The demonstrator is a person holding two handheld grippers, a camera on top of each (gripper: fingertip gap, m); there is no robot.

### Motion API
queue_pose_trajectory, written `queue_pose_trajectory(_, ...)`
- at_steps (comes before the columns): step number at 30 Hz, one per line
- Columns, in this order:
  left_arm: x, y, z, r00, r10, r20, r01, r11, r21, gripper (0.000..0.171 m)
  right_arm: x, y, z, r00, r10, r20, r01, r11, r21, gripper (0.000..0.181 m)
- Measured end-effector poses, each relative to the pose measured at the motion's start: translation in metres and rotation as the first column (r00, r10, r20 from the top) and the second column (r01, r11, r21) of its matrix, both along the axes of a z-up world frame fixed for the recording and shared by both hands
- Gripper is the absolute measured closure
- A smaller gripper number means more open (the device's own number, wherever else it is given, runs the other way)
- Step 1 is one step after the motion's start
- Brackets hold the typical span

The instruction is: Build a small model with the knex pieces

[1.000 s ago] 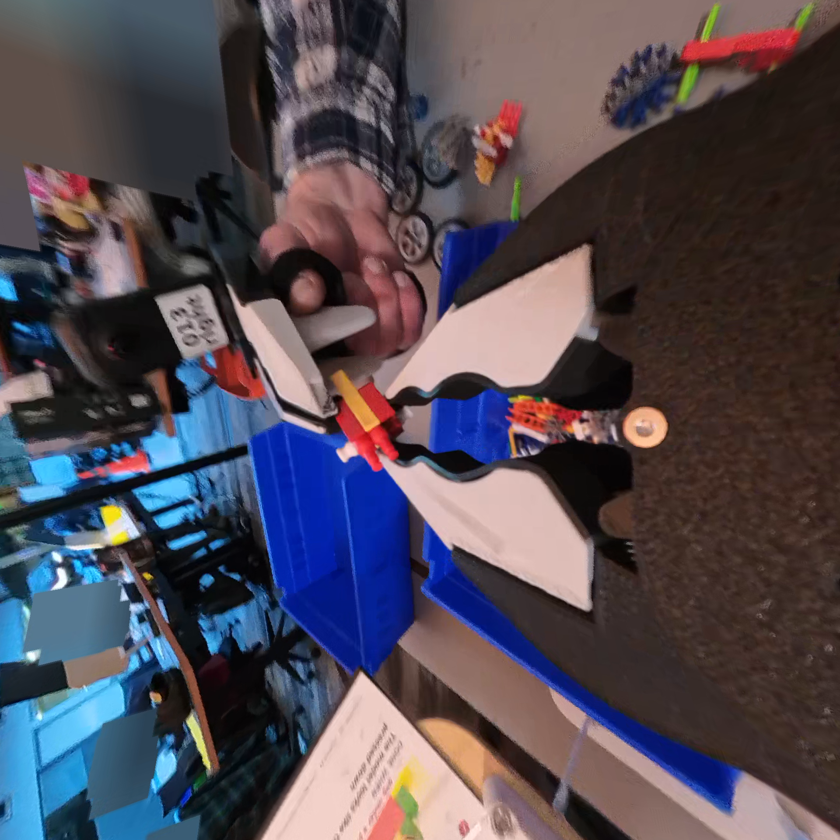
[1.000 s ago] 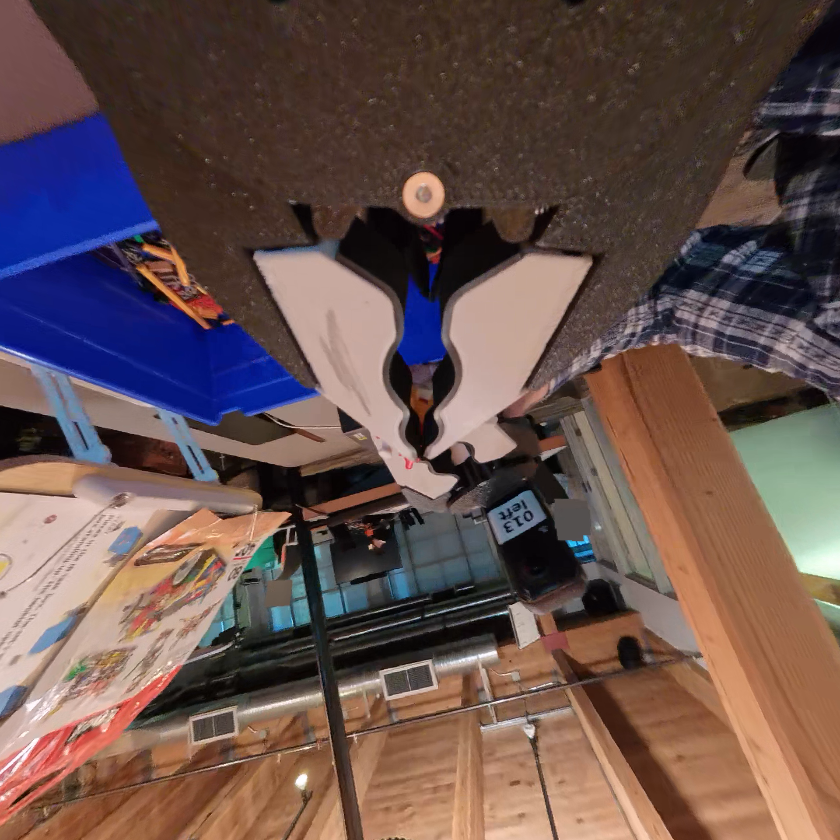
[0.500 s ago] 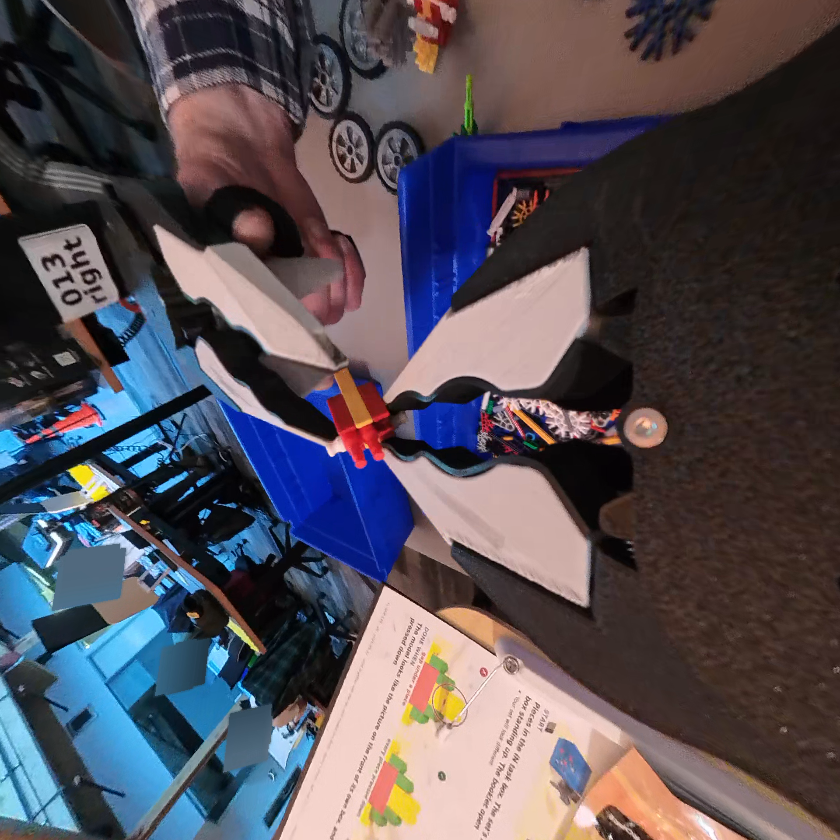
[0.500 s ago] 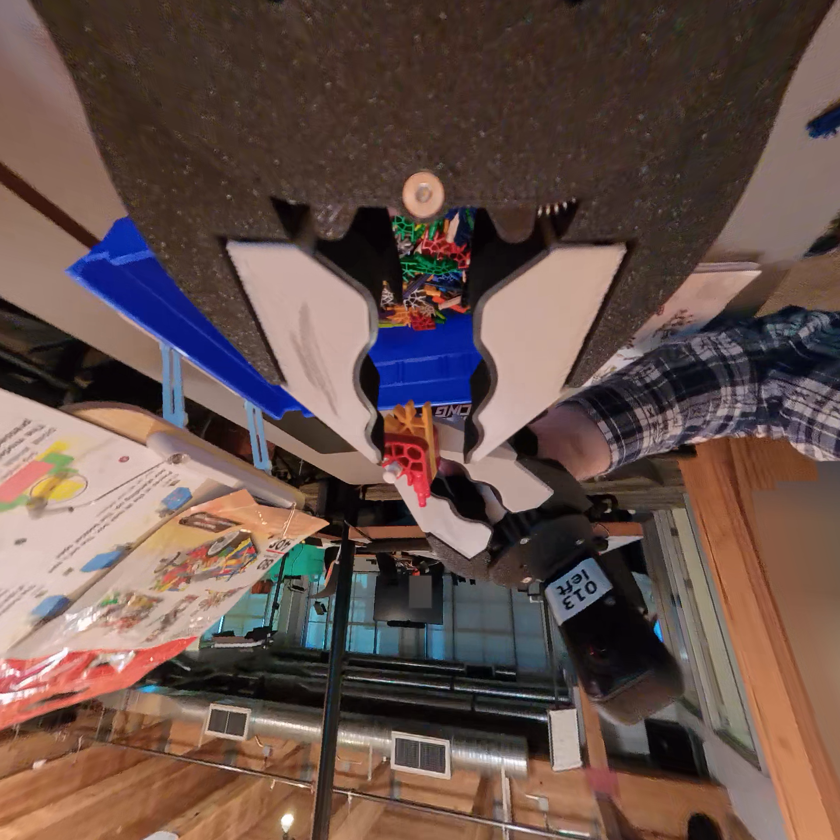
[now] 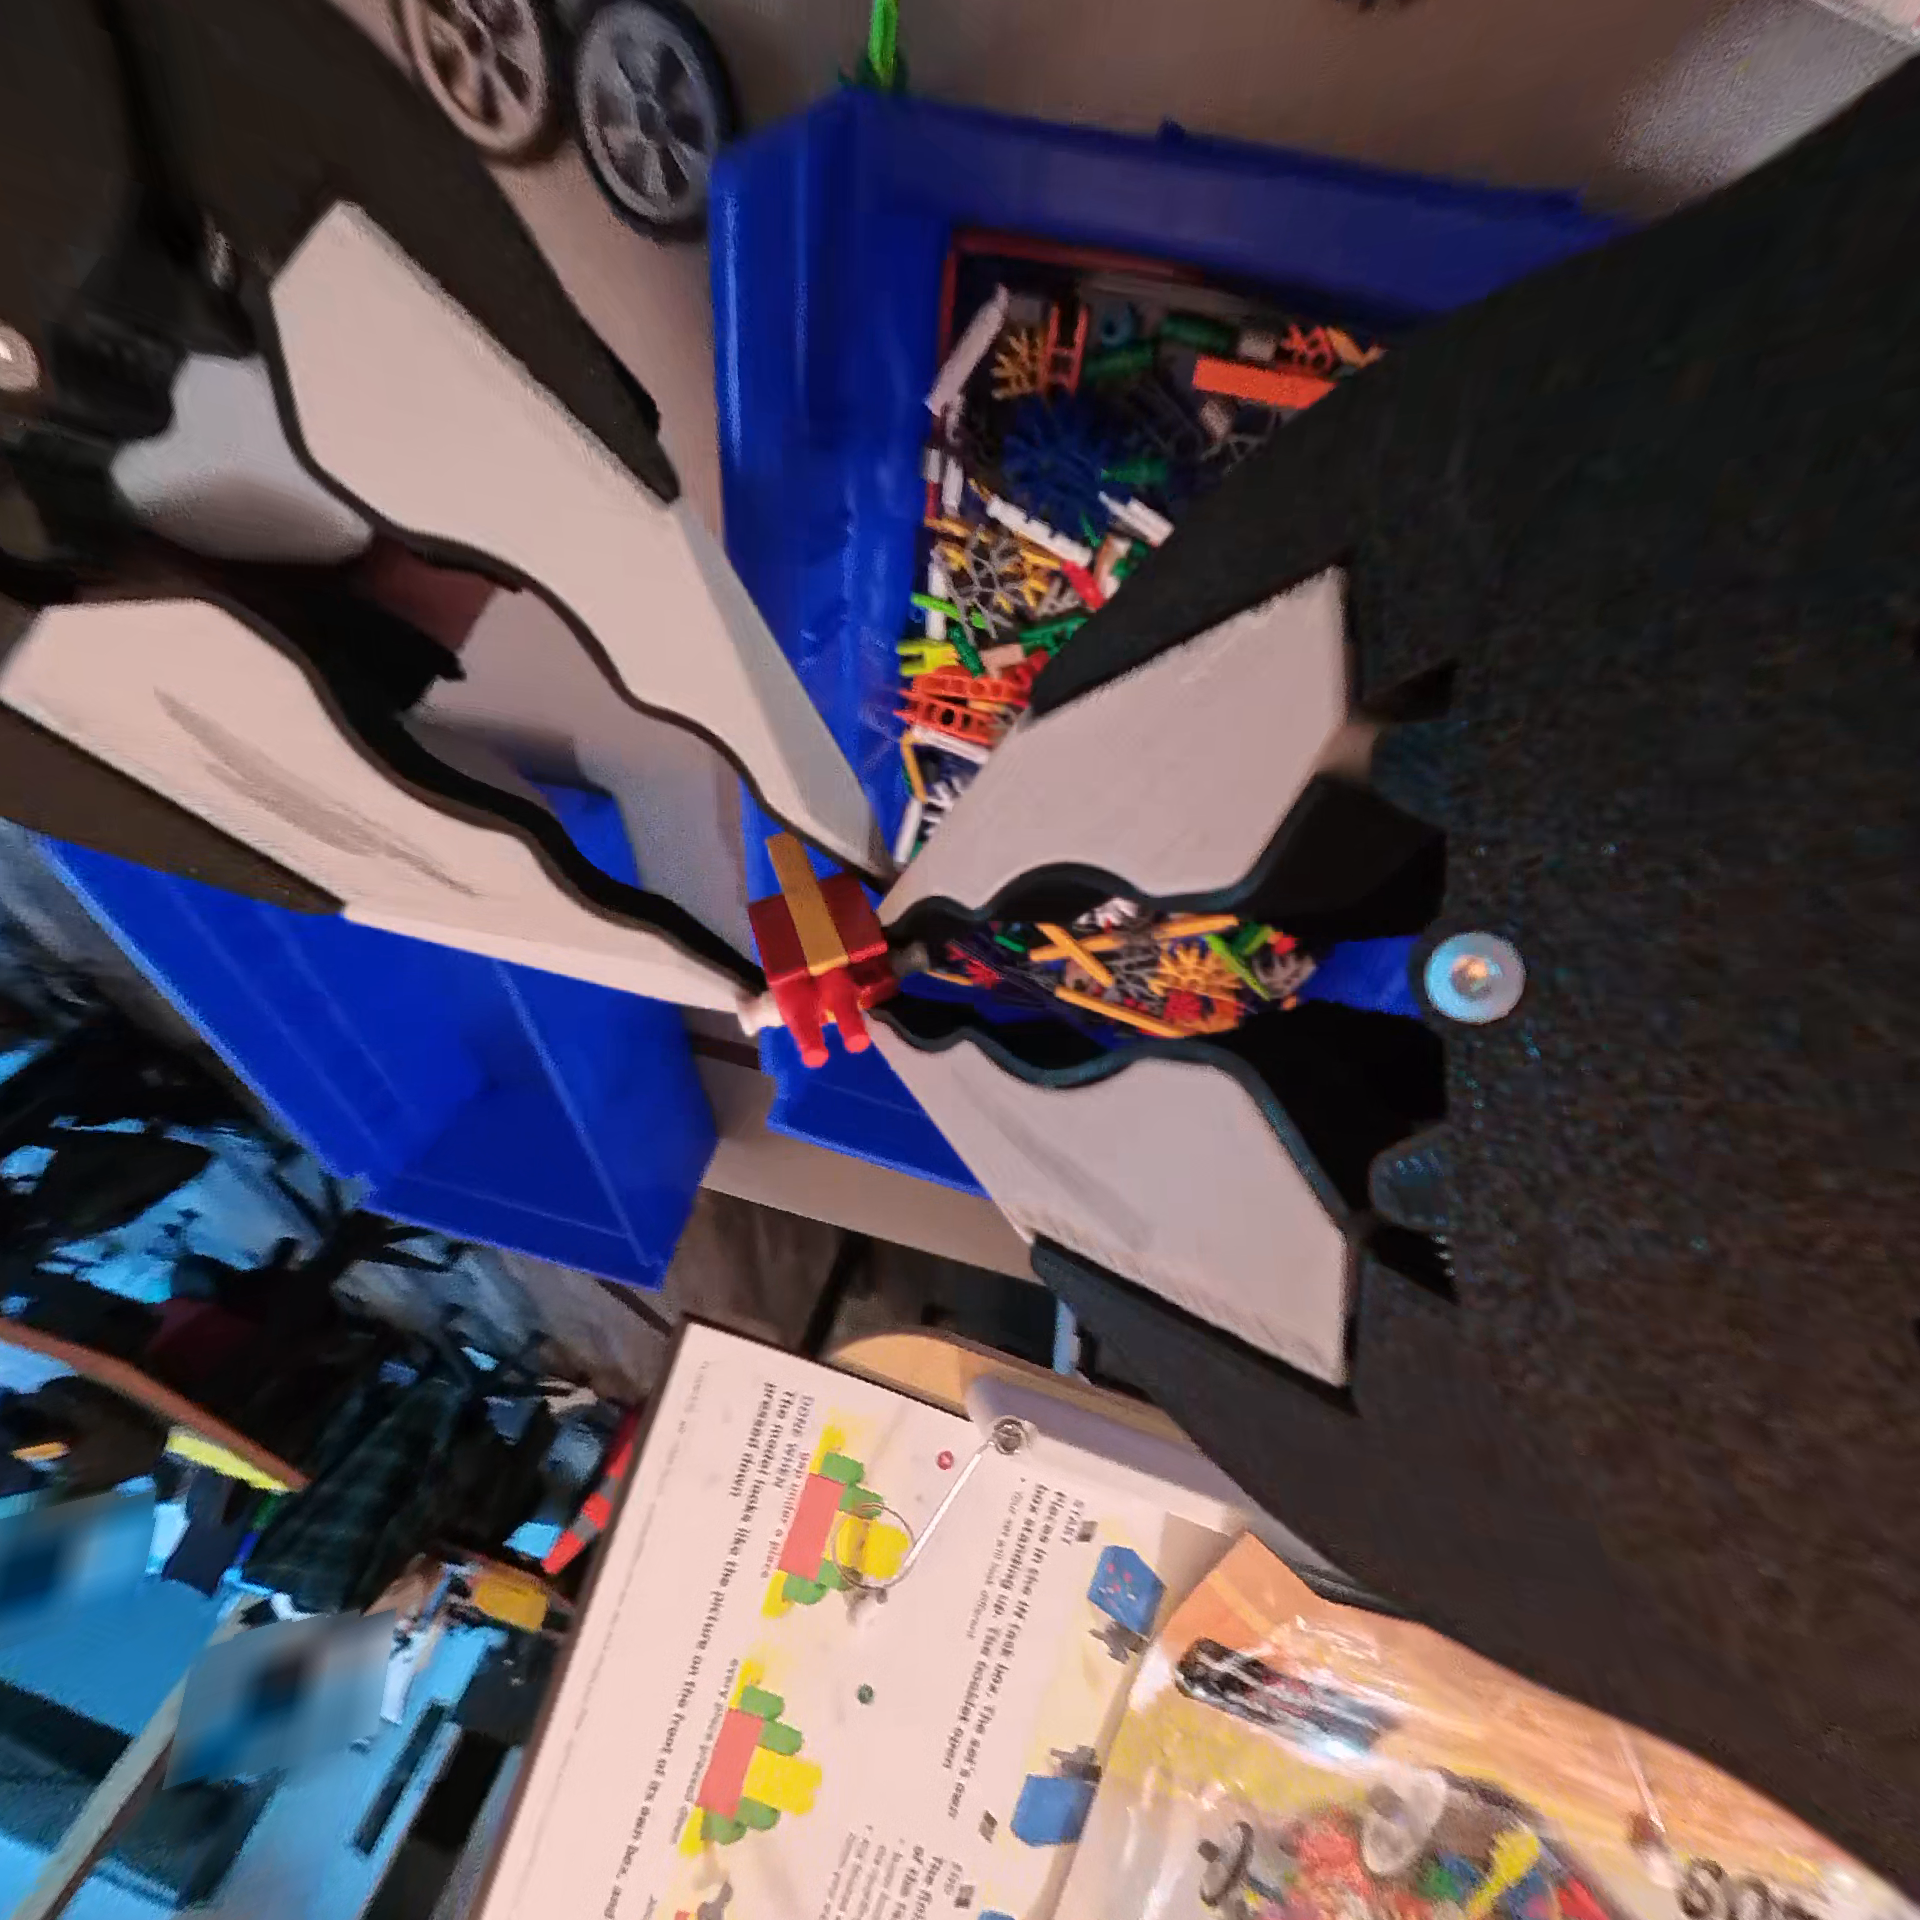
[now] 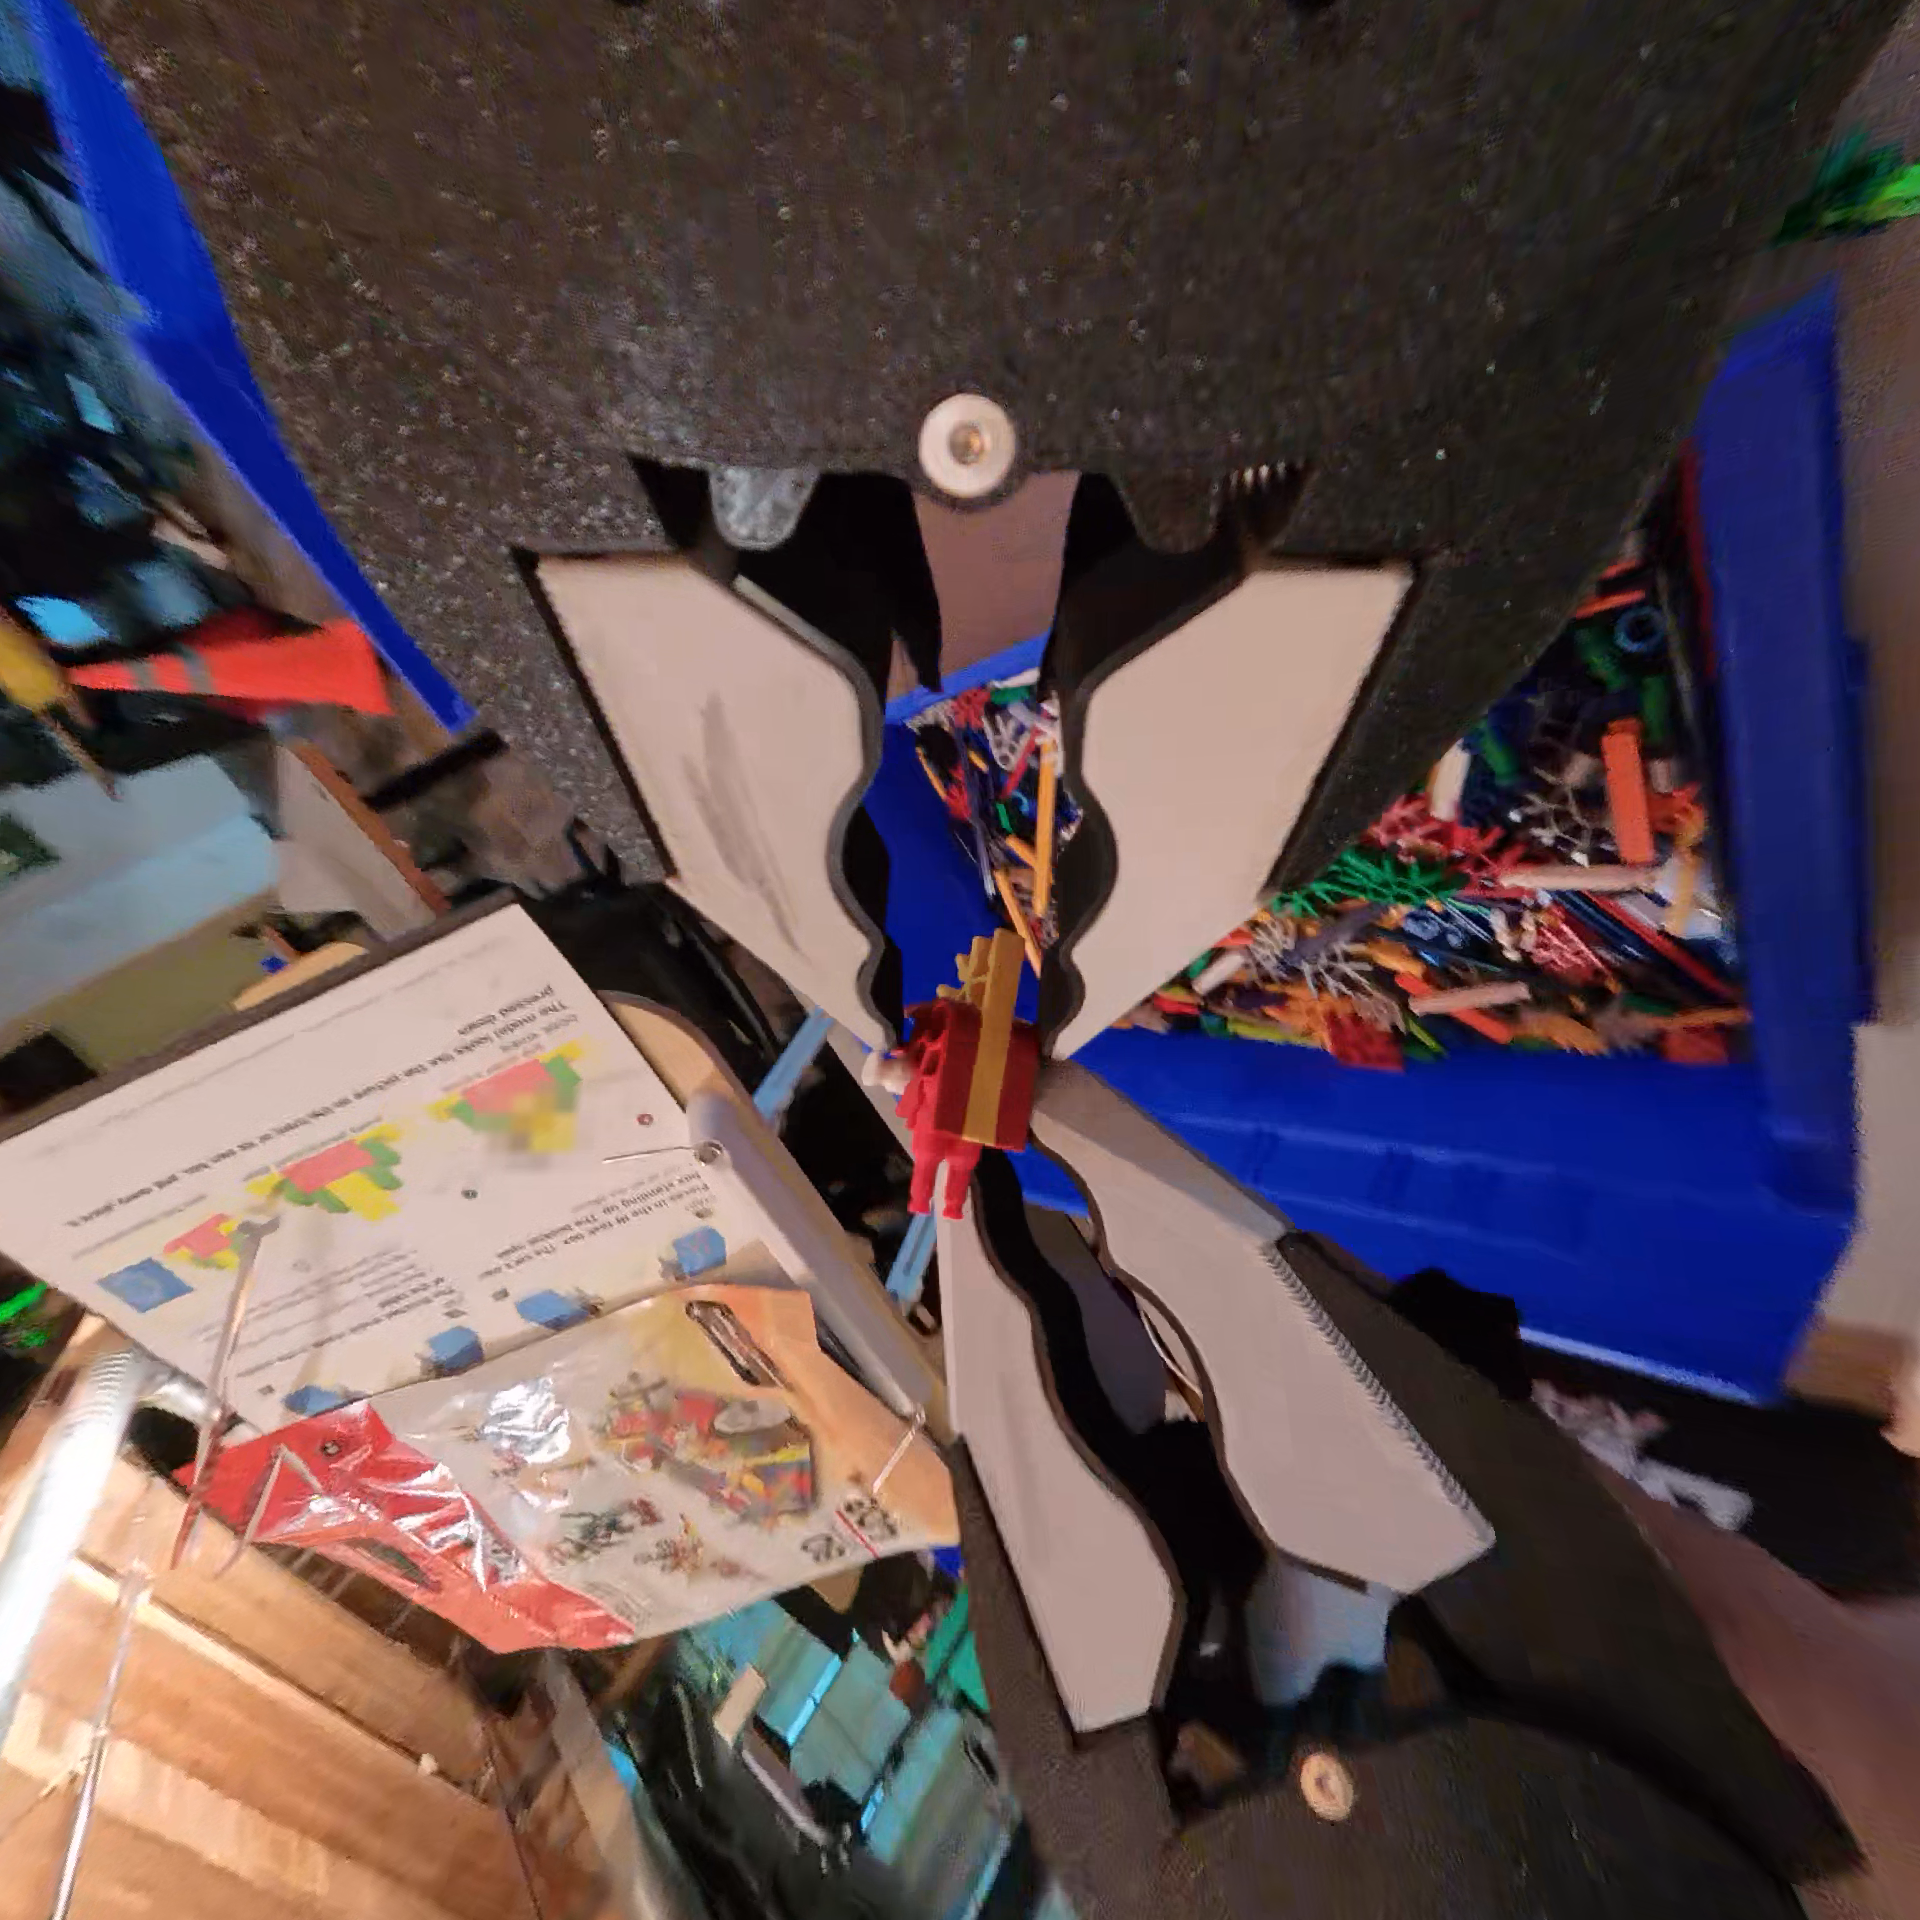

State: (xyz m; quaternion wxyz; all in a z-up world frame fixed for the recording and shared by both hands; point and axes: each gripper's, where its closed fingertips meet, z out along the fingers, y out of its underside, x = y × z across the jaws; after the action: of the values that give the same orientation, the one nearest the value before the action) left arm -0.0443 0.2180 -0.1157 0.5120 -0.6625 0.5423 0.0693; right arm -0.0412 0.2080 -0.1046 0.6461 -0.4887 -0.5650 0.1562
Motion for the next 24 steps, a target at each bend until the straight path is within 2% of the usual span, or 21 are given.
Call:
queue_pose_trajectory(4, -0.006, 0.003, -0.010, 0.994, 0.058, -0.095, -0.059, 0.998, -0.009, 0.165, -0.004, 0.005, -0.012, 0.996, -0.058, 0.073, 0.054, 0.997, 0.046, 0.159)
queue_pose_trajectory(8, -0.005, -0.001, -0.011, 0.995, 0.051, -0.087, -0.055, 0.998, -0.044, 0.164, -0.004, 0.001, -0.013, 1.000, 0.015, 0.022, -0.013, 0.997, -0.082, 0.162)
queue_pose_trajectory(11, -0.004, -0.006, -0.005, 0.999, 0.021, -0.035, -0.024, 0.997, -0.076, 0.163, -0.003, -0.004, -0.007, 0.993, 0.090, -0.076, -0.103, 0.975, -0.196, 0.161)
queue_pose_trajectory(16, -0.003, -0.009, -0.004, 0.996, -0.016, 0.090, 0.031, 0.986, -0.165, 0.163, -0.004, -0.007, -0.003, 0.983, 0.127, -0.136, -0.157, 0.958, -0.239, 0.161)
queue_pose_trajectory(20, -0.003, -0.006, -0.005, 0.979, 0.011, 0.201, 0.040, 0.968, -0.247, 0.163, -0.003, -0.003, -0.004, 0.986, 0.107, -0.129, -0.134, 0.964, -0.231, 0.158)
queue_pose_trajectory(24, -0.003, -0.003, 0.006, 0.913, 0.041, 0.405, 0.102, 0.940, -0.326, 0.165, 0.001, 0.001, -0.006, 0.996, 0.063, -0.056, -0.071, 0.986, -0.151, 0.156)
